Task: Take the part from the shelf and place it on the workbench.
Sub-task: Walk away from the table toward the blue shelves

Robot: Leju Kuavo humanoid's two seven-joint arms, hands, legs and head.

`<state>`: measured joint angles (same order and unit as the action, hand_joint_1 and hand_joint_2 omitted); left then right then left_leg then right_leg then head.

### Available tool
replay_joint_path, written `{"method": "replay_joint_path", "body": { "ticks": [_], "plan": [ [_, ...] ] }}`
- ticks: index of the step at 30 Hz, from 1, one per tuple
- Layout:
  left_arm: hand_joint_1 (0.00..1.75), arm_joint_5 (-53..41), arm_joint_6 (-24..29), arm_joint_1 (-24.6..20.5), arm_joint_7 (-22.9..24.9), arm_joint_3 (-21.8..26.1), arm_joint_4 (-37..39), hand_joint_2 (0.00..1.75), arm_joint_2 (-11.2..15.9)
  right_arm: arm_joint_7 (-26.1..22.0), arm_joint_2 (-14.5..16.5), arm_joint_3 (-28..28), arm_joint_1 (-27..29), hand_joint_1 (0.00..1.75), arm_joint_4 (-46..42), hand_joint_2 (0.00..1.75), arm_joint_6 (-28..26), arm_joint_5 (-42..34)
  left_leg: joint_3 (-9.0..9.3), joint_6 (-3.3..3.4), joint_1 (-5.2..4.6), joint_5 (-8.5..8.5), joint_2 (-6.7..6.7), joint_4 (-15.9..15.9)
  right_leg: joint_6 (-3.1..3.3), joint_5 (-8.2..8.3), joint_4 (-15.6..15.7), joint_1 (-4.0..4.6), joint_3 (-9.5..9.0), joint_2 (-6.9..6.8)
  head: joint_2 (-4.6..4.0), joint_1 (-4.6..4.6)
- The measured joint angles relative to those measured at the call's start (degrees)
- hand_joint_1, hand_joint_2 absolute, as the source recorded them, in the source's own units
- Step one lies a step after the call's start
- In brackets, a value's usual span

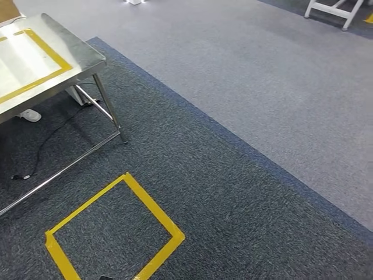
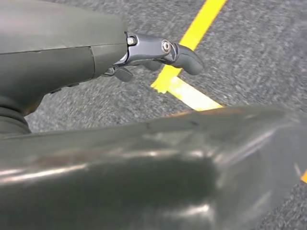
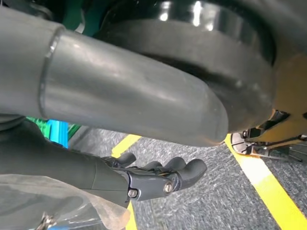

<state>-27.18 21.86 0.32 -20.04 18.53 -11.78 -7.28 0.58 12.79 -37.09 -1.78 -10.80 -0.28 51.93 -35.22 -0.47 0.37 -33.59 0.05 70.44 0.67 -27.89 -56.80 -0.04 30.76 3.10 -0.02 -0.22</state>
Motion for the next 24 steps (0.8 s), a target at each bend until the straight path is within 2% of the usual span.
{"method": "replay_joint_path", "body": {
  "ticks": [2, 3, 4, 6, 7, 9, 10, 11, 12, 13, 14, 15, 17, 18, 19, 20, 22, 23, 24],
  "plan": [
    [0.0, -0.02, 0.0, 0.02, 0.0, -0.02, 0.01, 0.0, 0.06, 0.01, 0.04, 0.0, -0.09, 0.0, 0.0, 0.0, 0.0, 0.01, 3.4, 0.45, 0.11, 3.94, -2.33, -8.02, -0.2, 0.01, -0.29, 0.04, 0.11, 1.59, 0.0, 0.0],
    [0.0, -0.02, -0.01, 0.01, 0.01, -0.02, 0.01, 0.0, 0.09, 0.01, 0.06, 0.0, -0.15, 0.0, 0.0, 0.0, 0.0, 0.01, 4.54, 0.6, 0.15, 4.85, -3.45, -10.76, -0.43, 0.06, -0.47, 0.03, 0.34, 2.3, 0.0, 0.0],
    [0.0, -0.05, -0.02, -0.02, 0.02, -0.02, 0.02, 0.0, 0.13, 0.01, 0.08, 0.0, -0.17, 0.0, 0.01, 0.0, 0.0, 0.01, 5.06, 0.72, 0.15, 5.07, -4.23, -12.17, -0.77, 0.14, -0.59, -0.03, 0.65, 2.95, 0.0, 0.03],
    [0.0, -0.07, -0.02, -0.11, 0.04, -0.06, 0.02, 0.0, 0.16, 0.02, 0.09, 0.0, -0.03, 0.0, 0.02, 0.0, 0.01, 0.01, 5.12, 1.0, 0.11, 5.04, -3.63, -12.64, -1.6, 0.45, -0.57, -0.18, 1.37, 4.12, 0.0, 0.05],
    [0.0, -0.07, -0.01, -0.18, 0.04, -0.08, 0.02, 0.0, 0.19, 0.05, 0.09, 0.0, 0.08, 0.0, 0.02, 0.0, 0.02, 0.01, 5.1, 1.31, 0.19, 5.24, -2.97, -12.9, -1.93, 0.31, -0.74, -0.18, 1.77, 3.71, 0.0, 0.09],
    [0.0, -0.02, 0.02, -0.22, 0.08, -0.1, 0.02, 0.0, 0.16, 0.23, 0.08, 0.0, 0.1, 0.0, 0.02, 0.0, 0.05, 0.0, 5.07, 1.97, 0.41, 5.63, -1.46, -13.48, -2.41, -1.65, -3.54, -0.02, 3.56, 0.97, 0.0, 0.49],
    [0.0, -0.02, 0.02, -0.17, 0.18, -0.1, 0.02, 0.0, 0.14, 0.32, 0.08, 0.0, 0.01, 0.0, 0.02, 0.0, 0.05, 0.0, 5.01, 2.16, 0.4, 5.72, -0.63, -13.59, -2.58, -3.49, -6.68, -0.02, 5.04, -0.85, 0.0, 0.71],
    [0.0, -0.01, 0.02, -0.06, 0.33, -0.1, 0.02, 0.0, 0.09, 0.4, 0.08, 0.0, -0.05, 0.0, 0.02, 0.0, 0.01, 0.0, 4.92, 2.24, 0.36, 5.74, 0.25, -13.6, -2.8, -5.44, -10.63, -0.06, 6.87, -1.89, 0.0, 0.91],
    [0.0, 0.0, 0.02, 0.06, 0.52, -0.1, 0.02, 0.0, 0.07, 0.45, 0.08, 0.0, -0.07, 0.0, 0.02, 0.0, -0.05, 0.0, 4.86, 2.25, 0.32, 5.73, 1.18, -13.59, -3.01, -6.88, -14.25, -0.11, 8.46, -2.35, 0.0, 0.96],
    [0.0, 0.01, -0.01, 0.13, 0.67, -0.1, 0.02, 0.0, 0.07, 0.5, 0.07, -0.01, -0.05, 0.0, 0.02, 0.0, -0.15, 0.01, 4.83, 2.24, 0.31, 5.72, 2.08, -13.57, -3.18, -7.36, -16.36, -0.16, 9.25, -2.56, 0.0, 0.95],
    [0.0, 0.01, -0.04, 0.13, 0.78, -0.1, 0.02, 0.0, 0.06, 0.55, 0.07, -0.01, -0.02, 0.0, 0.02, 0.0, -0.29, 0.02, 4.82, 2.21, 0.31, 5.7, 2.92, -13.55, -3.3, -6.74, -16.24, -0.2, 8.92, -2.79, 0.0, 0.96],
    [0.0, 0.01, -0.09, 0.09, 0.82, -0.1, 0.02, 0.0, 0.02, 0.63, 0.06, -0.02, -0.02, 0.0, 0.02, 0.0, -0.42, 0.03, 4.87, 2.15, 0.32, 5.66, 3.64, -13.54, -3.35, -5.12, -13.59, -0.24, 7.28, -3.23, 0.0, 0.96],
    [0.0, -0.11, -0.23, 0.0, 0.93, -0.1, 0.02, 0.0, -0.07, 0.84, 0.06, -0.02, -0.08, 0.0, 0.01, 0.0, -0.61, 0.08, 5.12, 1.83, 0.15, 5.47, 4.81, -13.48, -3.22, -1.87, -5.15, -0.09, 2.42, -5.85, 0.0, 1.02],
    [0.0, -0.2, -0.28, 0.0, 0.99, -0.1, 0.02, 0.0, -0.1, 0.93, 0.06, -0.02, -0.12, 0.0, 0.0, 0.0, -0.62, 0.11, 5.23, 1.59, -0.01, 5.37, 5.3, -13.41, -2.91, -1.04, -2.01, 0.04, 0.63, -7.0, 0.0, 1.0],
    [0.0, -0.29, -0.31, -0.02, 1.05, -0.1, 0.02, 0.0, -0.1, 0.99, 0.06, -0.02, -0.15, 0.0, 0.0, 0.0, -0.61, 0.13, 5.33, 1.33, -0.19, 5.29, 5.78, -13.33, -2.58, -0.84, -0.39, 0.19, -0.27, -7.77, 0.0, 1.01],
    [0.0, -0.36, -0.3, -0.02, 1.07, -0.1, 0.02, 0.0, -0.1, 1.08, 0.07, -0.02, -0.15, 0.0, 0.01, 0.0, -0.6, 0.15, 5.41, 1.08, -0.32, 5.27, 6.29, -13.29, -2.2, -1.01, -0.07, 0.36, -0.22, -7.77, 0.0, 1.01],
    [0.0, -0.43, -0.19, -0.18, 1.05, -0.1, 0.02, 0.0, -0.14, 1.26, 0.08, -0.02, -0.06, 0.0, 0.02, 0.0, -0.58, 0.2, 5.65, 0.5, -0.25, 5.0, 7.0, -13.15, -1.48, -0.78, -0.05, 0.21, 0.11, -6.41, 0.0, 1.03],
    [0.0, -0.44, -0.14, -0.25, 1.03, -0.1, 0.02, 0.0, -0.16, 1.39, 0.09, -0.02, -0.06, 0.0, 0.02, 0.0, -0.62, 0.24, 5.54, 0.15, -0.13, 4.29, 6.17, -12.46, -1.06, -0.62, 0.02, 0.08, 0.15, -5.77, 0.0, 0.92],
    [0.0, -0.45, -0.09, -0.31, 1.01, -0.1, 0.02, 0.0, -0.17, 1.51, 0.1, -0.02, -0.11, 0.0, 0.01, 0.0, -0.64, 0.28, 4.98, -0.16, 0.0, 2.95, 4.75, -10.75, -0.67, -0.42, 0.12, -0.08, 0.02, -5.11, 0.0, 0.8]
  ]
}}
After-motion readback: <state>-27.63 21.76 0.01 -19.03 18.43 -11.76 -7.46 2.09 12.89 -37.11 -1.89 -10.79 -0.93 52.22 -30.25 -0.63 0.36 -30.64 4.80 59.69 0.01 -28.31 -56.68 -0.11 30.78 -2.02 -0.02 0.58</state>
